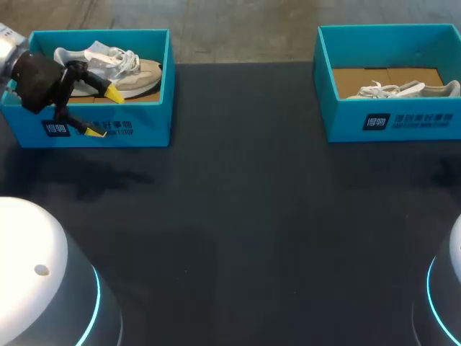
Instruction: Take the shoe out of the shoebox, open the shoe tongue, remove and reinsert the insole, then place the shoe into the shoebox
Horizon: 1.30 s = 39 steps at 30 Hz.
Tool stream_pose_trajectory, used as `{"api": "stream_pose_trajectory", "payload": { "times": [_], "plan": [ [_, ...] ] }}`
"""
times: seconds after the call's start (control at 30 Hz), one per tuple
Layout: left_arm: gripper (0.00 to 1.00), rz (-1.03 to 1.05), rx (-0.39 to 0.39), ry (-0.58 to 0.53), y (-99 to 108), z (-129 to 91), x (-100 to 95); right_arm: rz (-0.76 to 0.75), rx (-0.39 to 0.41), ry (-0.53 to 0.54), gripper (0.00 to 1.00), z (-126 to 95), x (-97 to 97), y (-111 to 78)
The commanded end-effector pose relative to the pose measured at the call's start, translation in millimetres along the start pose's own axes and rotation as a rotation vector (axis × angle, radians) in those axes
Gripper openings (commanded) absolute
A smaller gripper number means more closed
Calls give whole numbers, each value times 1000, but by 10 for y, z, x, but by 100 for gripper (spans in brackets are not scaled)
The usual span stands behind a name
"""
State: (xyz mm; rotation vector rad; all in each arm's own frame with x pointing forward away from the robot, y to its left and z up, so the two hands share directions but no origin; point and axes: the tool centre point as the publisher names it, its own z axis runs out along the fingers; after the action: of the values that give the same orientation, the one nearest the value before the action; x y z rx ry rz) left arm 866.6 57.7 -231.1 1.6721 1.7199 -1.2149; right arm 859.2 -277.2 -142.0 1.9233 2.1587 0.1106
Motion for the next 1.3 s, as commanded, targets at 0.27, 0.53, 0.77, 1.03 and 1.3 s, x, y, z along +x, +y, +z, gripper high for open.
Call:
{"api": "stream_pose_trajectory", "payload": {
  "times": [0.27,0.53,0.77,1.03,1.3],
  "plan": [
    [100,130,-143,243,22,-282,87,0,-22,-1,100,8,1,-30],
    [100,230,-236,389,151,-608,151,0,-22,-1,100,8,1,-30],
    [100,285,-295,475,393,-841,242,0,-22,-1,100,8,1,-30],
    [100,349,-364,558,783,-1226,331,0,-22,-1,100,8,1,-30],
    [100,312,-395,618,1280,-1734,513,0,-22,-1,100,8,1,-30]
  ]
}}
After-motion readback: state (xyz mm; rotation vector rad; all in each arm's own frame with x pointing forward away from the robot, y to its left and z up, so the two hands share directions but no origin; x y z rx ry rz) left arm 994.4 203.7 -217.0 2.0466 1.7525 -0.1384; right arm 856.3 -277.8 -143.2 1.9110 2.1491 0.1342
